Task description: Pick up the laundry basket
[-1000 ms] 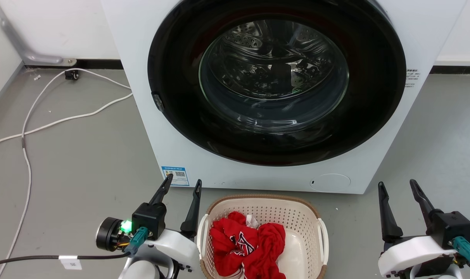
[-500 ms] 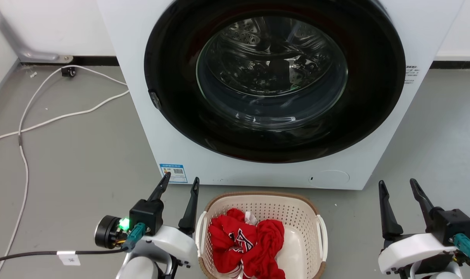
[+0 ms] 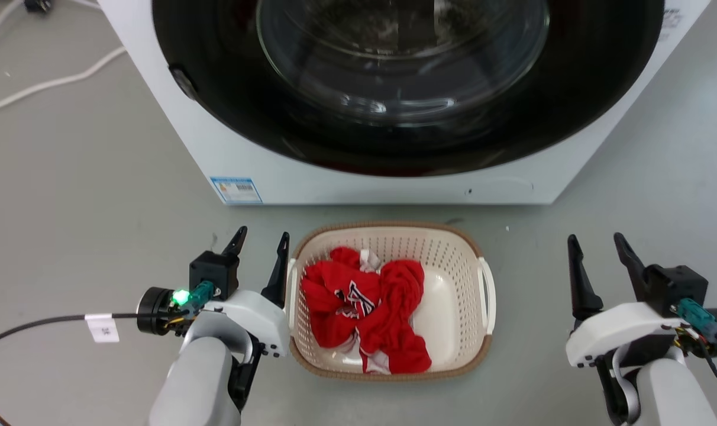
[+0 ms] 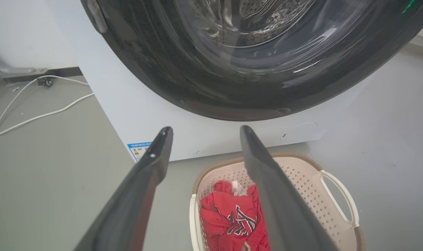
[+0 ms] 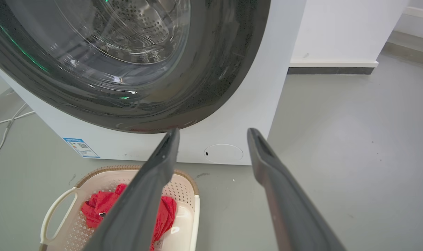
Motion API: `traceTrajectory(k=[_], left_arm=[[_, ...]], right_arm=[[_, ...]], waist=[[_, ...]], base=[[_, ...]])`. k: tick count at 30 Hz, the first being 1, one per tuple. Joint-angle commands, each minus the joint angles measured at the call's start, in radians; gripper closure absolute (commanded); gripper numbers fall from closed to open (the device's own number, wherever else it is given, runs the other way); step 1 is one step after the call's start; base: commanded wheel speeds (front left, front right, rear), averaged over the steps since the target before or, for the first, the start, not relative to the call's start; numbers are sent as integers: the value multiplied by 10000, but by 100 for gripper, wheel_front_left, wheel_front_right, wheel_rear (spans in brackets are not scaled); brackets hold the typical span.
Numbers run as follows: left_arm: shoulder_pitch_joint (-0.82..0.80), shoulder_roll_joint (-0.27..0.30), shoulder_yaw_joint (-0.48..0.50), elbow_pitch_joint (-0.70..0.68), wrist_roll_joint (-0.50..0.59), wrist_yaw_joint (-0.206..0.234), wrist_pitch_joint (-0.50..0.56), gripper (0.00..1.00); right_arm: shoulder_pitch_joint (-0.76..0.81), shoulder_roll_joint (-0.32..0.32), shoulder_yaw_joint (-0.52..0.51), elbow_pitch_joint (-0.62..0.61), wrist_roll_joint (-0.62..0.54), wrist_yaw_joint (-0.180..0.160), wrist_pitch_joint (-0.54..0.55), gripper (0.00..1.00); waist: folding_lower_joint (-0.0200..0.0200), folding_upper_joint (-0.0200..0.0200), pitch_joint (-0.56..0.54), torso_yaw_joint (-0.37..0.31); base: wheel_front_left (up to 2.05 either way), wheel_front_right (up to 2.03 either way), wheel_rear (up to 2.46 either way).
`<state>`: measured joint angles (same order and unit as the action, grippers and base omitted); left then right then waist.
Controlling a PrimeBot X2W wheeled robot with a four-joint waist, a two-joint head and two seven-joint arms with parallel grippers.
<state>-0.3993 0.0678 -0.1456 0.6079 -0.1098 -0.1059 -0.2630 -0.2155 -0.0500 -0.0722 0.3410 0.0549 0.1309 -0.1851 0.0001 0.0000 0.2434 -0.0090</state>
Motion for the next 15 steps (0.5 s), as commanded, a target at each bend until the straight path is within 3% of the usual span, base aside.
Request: traceTrajectory(k=[1,15], left_arm=[[-296,66,46,256,-76,-64,-25,0],[-2774,466,-377,3609,-841,-243,1,0]], right_arm=[[-351,-3,81,271,25,-3,-61,0],[-3311,-6,1407,4377,773,-3,-447,0]], waist=[[-1,0,901,-238],[-1,0,3456,-534]], base=[[0,0,0],[0,0,0]])
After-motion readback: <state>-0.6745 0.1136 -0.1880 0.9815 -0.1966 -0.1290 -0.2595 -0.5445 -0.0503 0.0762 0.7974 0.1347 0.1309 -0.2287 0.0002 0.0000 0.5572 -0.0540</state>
